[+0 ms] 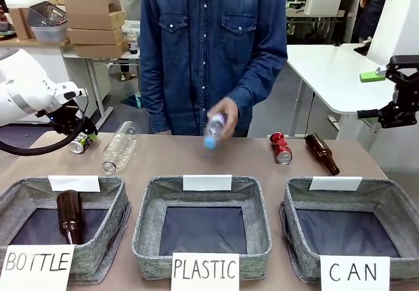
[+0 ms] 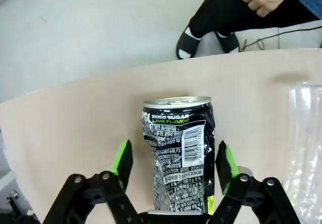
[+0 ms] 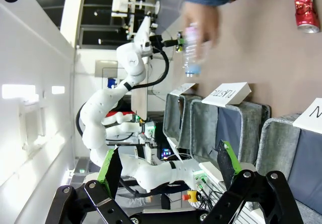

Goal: Sort the can waste into the basket.
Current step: Pick up the can waste from the table and place it in the right Fabric basket.

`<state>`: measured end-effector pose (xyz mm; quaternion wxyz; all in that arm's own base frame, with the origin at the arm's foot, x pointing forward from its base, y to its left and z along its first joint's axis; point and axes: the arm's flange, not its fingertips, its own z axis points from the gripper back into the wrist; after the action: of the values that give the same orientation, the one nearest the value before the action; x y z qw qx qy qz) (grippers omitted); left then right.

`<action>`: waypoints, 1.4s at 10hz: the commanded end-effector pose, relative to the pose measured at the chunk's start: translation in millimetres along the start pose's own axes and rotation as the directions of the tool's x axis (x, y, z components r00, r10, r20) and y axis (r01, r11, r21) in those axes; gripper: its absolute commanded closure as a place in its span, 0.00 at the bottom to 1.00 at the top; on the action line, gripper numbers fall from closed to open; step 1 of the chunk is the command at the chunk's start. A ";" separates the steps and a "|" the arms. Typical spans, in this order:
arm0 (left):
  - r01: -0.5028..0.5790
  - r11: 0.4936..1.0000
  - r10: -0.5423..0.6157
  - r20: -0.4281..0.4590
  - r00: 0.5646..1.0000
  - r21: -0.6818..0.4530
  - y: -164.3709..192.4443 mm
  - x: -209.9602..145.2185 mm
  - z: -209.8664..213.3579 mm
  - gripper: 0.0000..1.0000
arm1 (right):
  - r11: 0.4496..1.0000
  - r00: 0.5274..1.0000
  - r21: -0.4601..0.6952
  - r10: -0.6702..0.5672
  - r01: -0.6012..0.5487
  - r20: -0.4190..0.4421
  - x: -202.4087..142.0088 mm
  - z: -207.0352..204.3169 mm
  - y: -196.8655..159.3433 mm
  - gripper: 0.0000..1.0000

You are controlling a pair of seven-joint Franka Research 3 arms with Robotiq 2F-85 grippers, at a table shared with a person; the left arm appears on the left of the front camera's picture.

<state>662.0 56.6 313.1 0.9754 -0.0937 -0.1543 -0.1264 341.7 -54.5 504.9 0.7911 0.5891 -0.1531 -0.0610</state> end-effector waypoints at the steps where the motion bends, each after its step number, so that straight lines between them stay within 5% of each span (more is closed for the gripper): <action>1: -0.015 0.999 0.015 -0.004 1.000 0.037 0.2 5.1 4.6 0.88 | 0.999 1.000 0.026 0.027 -0.027 0.008 2.2 -1.7 0.0 0.00; 2: -0.011 0.999 0.012 -0.003 1.000 0.045 2.0 5.1 4.5 1.00 | 0.999 1.000 0.026 0.027 -0.027 0.008 2.2 -1.7 0.0 0.00; 5: -0.028 0.997 0.028 0.010 1.000 0.065 3.6 4.4 8.2 0.93 | 0.999 1.000 0.026 0.027 -0.027 0.008 2.2 -1.7 0.0 0.00; 6: -0.032 0.997 0.031 0.019 0.999 0.071 3.4 3.5 12.0 1.00 | 0.999 1.000 0.026 0.027 -0.027 0.008 2.2 -1.7 0.0 0.00; 9: -0.070 0.997 0.068 0.076 0.995 0.031 1.8 -0.1 45.1 1.00 | 0.999 1.000 0.026 0.027 -0.027 0.008 2.2 -1.7 0.0 0.00; 12: -0.069 0.988 0.096 0.195 0.976 -0.141 -22.7 -45.3 195.7 1.00 | 0.999 1.000 0.026 0.027 -0.027 0.008 2.2 -1.7 0.0 0.00; 14: 0.075 0.960 -0.006 0.244 0.970 -0.271 -45.2 -119.8 282.5 1.00 | 0.999 1.000 0.026 0.027 -0.027 0.008 2.2 -1.7 0.0 0.00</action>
<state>521.0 86.2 540.8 0.9345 -0.2113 -0.2650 -0.1089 341.8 -54.6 505.3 0.7913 0.5887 -0.1534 -0.0607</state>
